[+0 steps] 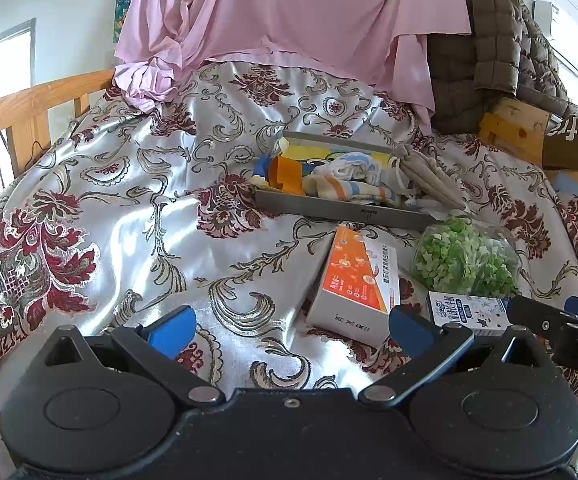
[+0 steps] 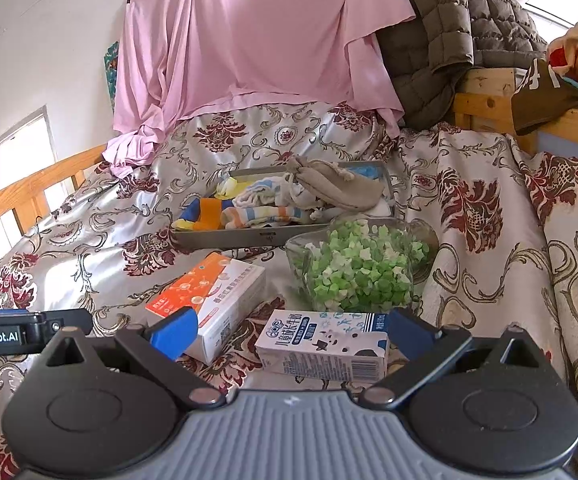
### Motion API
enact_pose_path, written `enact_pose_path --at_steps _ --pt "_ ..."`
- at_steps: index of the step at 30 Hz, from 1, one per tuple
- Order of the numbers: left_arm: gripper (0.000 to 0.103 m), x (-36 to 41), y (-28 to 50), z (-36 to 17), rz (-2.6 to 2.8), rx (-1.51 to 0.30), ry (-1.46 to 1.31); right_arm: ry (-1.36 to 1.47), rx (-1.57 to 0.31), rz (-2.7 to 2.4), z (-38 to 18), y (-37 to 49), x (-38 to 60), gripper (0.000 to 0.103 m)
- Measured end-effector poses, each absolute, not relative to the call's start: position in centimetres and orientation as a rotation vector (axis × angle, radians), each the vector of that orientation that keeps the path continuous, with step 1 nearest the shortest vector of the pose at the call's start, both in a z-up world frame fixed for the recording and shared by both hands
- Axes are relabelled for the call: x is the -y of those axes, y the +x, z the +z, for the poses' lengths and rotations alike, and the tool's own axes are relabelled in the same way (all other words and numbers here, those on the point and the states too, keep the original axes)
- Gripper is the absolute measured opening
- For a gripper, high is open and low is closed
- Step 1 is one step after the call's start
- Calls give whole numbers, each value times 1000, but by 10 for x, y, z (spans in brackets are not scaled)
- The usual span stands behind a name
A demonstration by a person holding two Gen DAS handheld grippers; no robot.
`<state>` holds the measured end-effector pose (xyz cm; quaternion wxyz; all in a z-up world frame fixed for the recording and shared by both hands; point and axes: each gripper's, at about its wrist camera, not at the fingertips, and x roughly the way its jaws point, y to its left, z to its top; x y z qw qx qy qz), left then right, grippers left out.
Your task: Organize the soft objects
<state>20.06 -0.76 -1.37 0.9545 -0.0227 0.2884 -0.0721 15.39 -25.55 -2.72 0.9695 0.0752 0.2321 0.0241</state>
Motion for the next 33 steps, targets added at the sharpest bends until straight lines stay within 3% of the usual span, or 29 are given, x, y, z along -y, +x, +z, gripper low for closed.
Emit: enact_pose_path --at_steps 33 --pt "102 3 201 -19 -145 -672 -141 151 -475 49 -27 154 255 103"
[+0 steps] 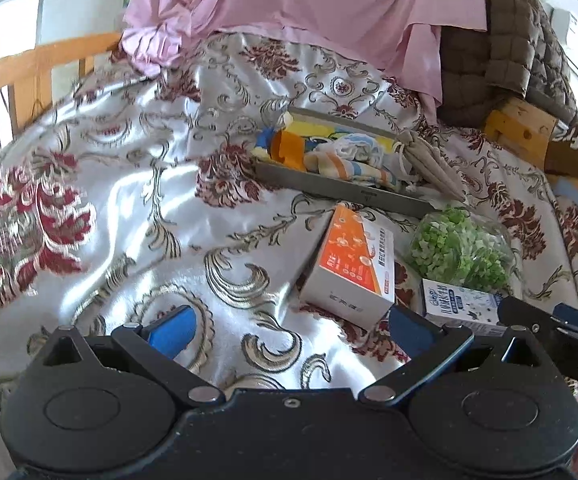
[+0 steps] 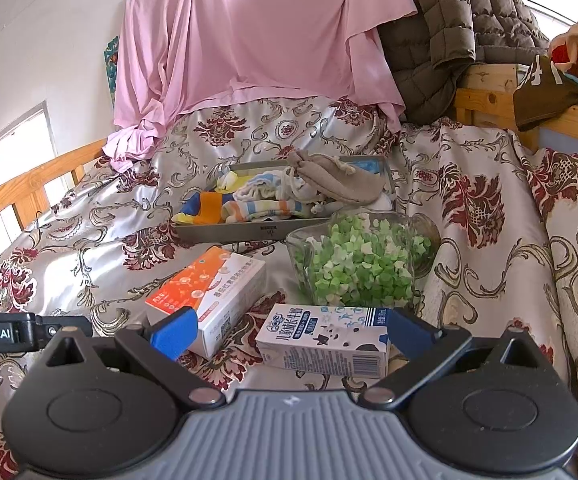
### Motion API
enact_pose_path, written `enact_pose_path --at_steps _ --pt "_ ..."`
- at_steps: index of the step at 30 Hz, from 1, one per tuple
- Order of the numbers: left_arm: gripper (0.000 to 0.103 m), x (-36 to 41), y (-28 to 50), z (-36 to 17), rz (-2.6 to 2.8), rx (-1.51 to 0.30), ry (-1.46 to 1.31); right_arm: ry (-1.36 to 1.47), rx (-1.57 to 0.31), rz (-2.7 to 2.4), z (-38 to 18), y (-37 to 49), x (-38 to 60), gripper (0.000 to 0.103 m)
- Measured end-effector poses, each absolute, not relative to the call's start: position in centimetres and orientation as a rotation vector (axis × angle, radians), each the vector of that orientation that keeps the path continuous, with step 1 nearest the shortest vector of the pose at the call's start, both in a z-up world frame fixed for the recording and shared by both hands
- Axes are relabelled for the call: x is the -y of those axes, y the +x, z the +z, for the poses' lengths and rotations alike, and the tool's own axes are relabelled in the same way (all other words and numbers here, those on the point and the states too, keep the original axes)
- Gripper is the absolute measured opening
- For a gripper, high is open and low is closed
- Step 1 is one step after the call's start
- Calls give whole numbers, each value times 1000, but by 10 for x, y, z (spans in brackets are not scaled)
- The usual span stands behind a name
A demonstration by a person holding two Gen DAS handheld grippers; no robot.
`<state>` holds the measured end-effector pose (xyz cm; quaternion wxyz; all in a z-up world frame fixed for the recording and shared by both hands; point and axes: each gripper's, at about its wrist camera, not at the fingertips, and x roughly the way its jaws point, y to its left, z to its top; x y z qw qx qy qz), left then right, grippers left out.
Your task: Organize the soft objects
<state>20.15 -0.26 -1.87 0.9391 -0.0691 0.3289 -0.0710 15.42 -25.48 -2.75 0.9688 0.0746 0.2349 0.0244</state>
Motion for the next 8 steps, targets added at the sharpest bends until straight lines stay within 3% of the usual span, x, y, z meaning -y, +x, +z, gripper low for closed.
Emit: enact_pose_path --at_steps 8 --pt "102 0 199 -19 -126 -645 -138 149 -485 54 -35 151 252 103"
